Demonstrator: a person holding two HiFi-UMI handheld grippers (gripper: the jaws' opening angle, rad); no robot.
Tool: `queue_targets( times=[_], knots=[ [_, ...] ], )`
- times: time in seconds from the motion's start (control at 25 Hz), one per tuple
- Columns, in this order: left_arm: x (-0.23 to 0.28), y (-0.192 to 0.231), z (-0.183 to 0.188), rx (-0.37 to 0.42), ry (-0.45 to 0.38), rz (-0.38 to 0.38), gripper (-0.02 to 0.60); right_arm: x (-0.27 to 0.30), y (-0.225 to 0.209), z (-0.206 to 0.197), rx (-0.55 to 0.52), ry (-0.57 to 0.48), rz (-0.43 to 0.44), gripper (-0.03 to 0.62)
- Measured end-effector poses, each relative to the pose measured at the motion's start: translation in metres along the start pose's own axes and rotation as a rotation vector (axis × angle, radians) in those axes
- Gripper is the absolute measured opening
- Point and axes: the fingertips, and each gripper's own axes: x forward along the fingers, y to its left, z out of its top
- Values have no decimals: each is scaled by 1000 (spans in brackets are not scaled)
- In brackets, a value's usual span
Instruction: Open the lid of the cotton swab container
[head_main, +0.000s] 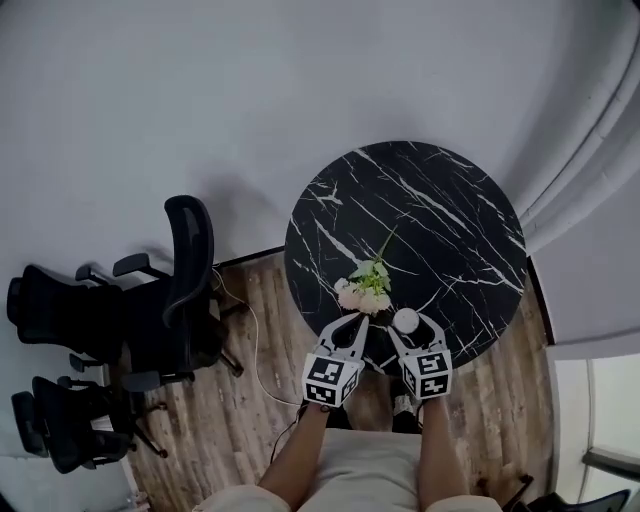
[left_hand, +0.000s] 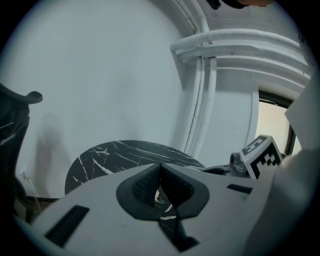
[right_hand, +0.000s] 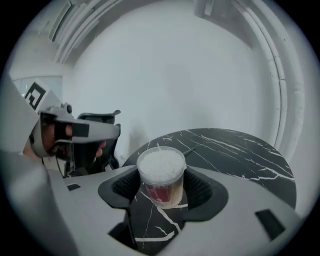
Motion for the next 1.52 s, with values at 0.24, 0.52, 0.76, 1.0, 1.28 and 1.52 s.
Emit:
queue_targets(
  times=[0.24, 0.52, 0.76, 1.0, 1.28, 1.52],
  knots=[
    [-26, -45, 25, 79, -81, 63, 21, -55, -3, 69, 45, -135, 154, 293],
    [-49, -92, 53, 151, -180, 159, 22, -109, 3, 125, -88, -219, 310, 293],
    [-73, -114, 46, 141, -200, 252, 23, -142, 22, 138, -118, -249, 421, 293],
    [-79, -132, 33, 152, -161, 273, 106, -157, 42, 131, -121, -244, 524, 293],
    [-62, -157, 21, 181, -103, 232, 263, -173, 55, 125, -141, -234, 601, 293],
    [-55, -164, 22, 200, -91, 239, 283, -181, 63, 109, -228, -169, 682, 293]
  ],
)
